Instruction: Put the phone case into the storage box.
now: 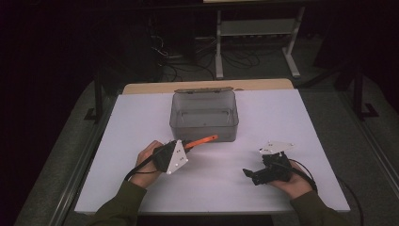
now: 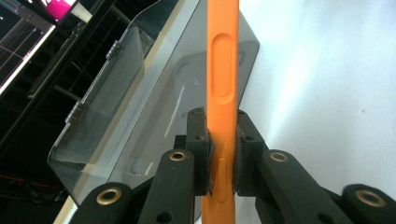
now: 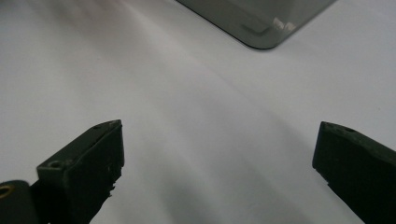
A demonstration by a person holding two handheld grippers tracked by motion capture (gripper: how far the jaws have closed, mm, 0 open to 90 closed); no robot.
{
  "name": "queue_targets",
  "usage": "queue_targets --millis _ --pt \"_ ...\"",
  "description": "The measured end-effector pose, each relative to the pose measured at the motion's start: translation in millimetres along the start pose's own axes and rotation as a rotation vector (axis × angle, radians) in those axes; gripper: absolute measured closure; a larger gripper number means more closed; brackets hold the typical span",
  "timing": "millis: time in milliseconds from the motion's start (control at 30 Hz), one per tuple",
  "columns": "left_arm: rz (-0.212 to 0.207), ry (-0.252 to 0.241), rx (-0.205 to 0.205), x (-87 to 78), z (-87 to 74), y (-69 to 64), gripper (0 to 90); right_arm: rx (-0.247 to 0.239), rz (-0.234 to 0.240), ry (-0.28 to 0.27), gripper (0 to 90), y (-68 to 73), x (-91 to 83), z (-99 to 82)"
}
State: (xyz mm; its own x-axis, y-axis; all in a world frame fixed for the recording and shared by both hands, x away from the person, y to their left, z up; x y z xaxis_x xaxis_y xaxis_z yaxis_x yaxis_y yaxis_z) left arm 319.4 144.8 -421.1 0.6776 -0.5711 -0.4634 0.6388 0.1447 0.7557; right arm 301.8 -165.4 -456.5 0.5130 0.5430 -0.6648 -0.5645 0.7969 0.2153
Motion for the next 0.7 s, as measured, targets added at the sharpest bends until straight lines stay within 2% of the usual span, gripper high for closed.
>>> queue_targets --millis 700 --pt "-0.063 -0.075 -0.223 -1.3 -13.4 12.9 79.8 -0.008 -0.001 -0.005 1.7 1.1 -0.3 0.6"
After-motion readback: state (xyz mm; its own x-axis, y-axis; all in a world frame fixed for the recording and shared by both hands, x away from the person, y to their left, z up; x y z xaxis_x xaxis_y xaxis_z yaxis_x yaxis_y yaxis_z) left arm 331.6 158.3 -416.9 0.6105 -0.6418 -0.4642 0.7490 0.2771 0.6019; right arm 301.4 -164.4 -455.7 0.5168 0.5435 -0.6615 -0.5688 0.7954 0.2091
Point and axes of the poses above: each handheld gripper's, and its own axes: x roughly forward along the jaws, z roughly out of its top, y roughly to its left, the point moved 3 cm from there along x, roughly forward along the jaws, and after that the axes turned 15 degrees about x, right-handed, at the moved point
